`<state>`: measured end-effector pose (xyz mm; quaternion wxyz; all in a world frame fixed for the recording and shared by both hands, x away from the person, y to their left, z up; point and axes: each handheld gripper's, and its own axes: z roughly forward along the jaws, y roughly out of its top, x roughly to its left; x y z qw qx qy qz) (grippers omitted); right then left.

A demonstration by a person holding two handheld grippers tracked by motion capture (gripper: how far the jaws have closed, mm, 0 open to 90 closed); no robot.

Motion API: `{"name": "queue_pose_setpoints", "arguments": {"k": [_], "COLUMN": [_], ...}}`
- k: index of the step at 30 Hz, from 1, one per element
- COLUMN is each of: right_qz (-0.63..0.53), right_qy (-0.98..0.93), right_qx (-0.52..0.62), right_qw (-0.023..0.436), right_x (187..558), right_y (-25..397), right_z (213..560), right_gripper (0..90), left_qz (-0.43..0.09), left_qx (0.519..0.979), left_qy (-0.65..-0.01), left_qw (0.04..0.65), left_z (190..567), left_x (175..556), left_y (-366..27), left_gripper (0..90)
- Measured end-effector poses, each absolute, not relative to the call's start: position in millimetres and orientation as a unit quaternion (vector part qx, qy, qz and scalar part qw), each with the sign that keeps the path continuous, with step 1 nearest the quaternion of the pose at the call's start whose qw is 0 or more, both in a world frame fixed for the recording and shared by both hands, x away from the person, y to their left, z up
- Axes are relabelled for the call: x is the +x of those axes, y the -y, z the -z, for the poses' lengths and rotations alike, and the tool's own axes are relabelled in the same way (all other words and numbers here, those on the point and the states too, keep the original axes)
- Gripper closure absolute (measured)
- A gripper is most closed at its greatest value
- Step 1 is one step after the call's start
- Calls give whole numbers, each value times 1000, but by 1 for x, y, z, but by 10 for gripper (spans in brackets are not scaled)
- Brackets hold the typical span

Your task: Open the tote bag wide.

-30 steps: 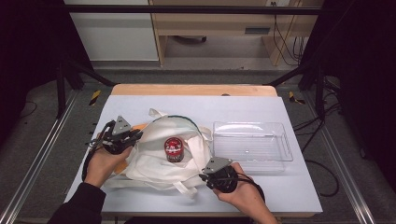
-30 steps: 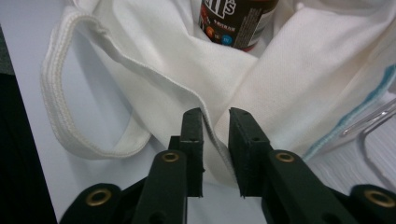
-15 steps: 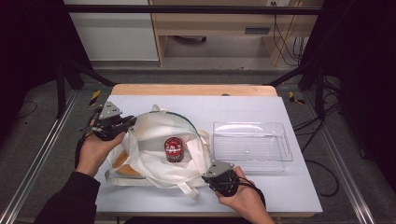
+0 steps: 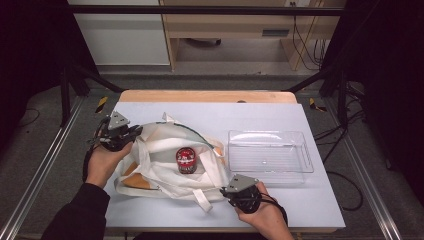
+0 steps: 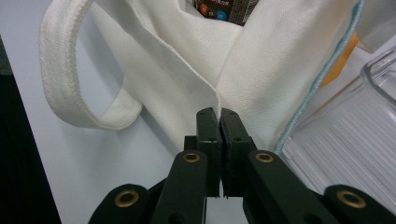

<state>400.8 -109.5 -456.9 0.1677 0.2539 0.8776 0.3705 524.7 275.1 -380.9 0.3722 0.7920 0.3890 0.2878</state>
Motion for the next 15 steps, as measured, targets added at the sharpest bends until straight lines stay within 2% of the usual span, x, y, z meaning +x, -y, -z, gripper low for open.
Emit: {"name": "queue_pose_setpoints", "arguments": {"k": [15], "right_qz": [-375], "right_qy": [-875], "right_qx": [255], "right_qw": [171], "right_x": [401], "right_y": [109], "right_z": [462], "right_gripper": [877], "left_qz": [-278], "left_qx": [789], "left_qy": [-405], "left_qw": [369], "left_z": [420], "left_x": [523], "left_y": [-280], "left_gripper": [822]}}
